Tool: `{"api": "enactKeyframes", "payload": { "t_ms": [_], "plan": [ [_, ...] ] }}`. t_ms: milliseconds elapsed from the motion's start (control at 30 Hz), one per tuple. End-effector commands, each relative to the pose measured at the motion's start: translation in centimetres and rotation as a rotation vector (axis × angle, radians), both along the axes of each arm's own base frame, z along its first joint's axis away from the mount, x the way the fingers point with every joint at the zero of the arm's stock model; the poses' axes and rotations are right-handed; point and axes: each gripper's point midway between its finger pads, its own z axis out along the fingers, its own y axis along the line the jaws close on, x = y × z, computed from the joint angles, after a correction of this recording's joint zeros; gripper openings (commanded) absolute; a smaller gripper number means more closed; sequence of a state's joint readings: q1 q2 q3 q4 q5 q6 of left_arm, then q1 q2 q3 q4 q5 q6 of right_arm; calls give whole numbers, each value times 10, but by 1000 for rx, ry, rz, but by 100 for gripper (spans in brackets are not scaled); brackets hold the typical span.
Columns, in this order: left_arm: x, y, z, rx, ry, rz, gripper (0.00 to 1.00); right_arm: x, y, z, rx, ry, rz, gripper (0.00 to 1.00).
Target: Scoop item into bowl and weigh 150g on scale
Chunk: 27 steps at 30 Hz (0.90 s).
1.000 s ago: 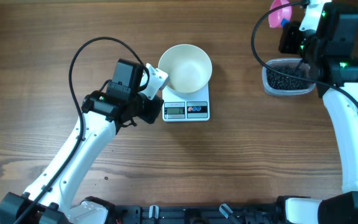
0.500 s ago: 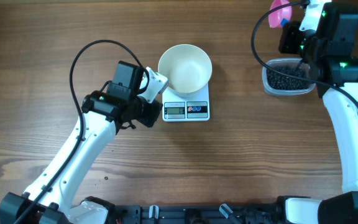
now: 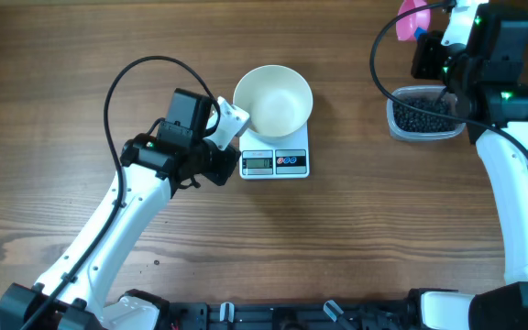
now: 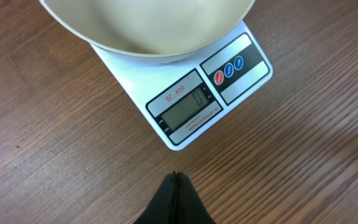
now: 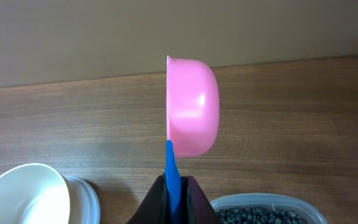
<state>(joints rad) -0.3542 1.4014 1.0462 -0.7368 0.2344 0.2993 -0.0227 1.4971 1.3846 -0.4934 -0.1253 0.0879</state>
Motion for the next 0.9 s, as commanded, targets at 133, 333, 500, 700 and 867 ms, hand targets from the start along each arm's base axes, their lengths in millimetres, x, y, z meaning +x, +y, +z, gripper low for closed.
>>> {"api": "enactKeyframes", "payload": {
  "t_ms": [133, 333, 500, 700, 867],
  "plan": [
    [7, -4, 31, -39, -130, -36, 4, 1, -1, 12, -17, -31, -4, 4],
    [-4, 8, 86, -123, -272, -8, 4, 1, -1, 13, -17, -35, -4, 4],
    [-17, 17, 83, -186, -231, -11, 4, 1, -1, 13, -17, -35, -4, 4],
    [-28, 11, 52, -279, -165, -58, 4, 1, -1, 13, -17, -34, -4, 4],
    [-25, 28, 31, -185, -152, 6, 4, 1, -1, 13, -16, -35, -5, 4]
  ]
}}
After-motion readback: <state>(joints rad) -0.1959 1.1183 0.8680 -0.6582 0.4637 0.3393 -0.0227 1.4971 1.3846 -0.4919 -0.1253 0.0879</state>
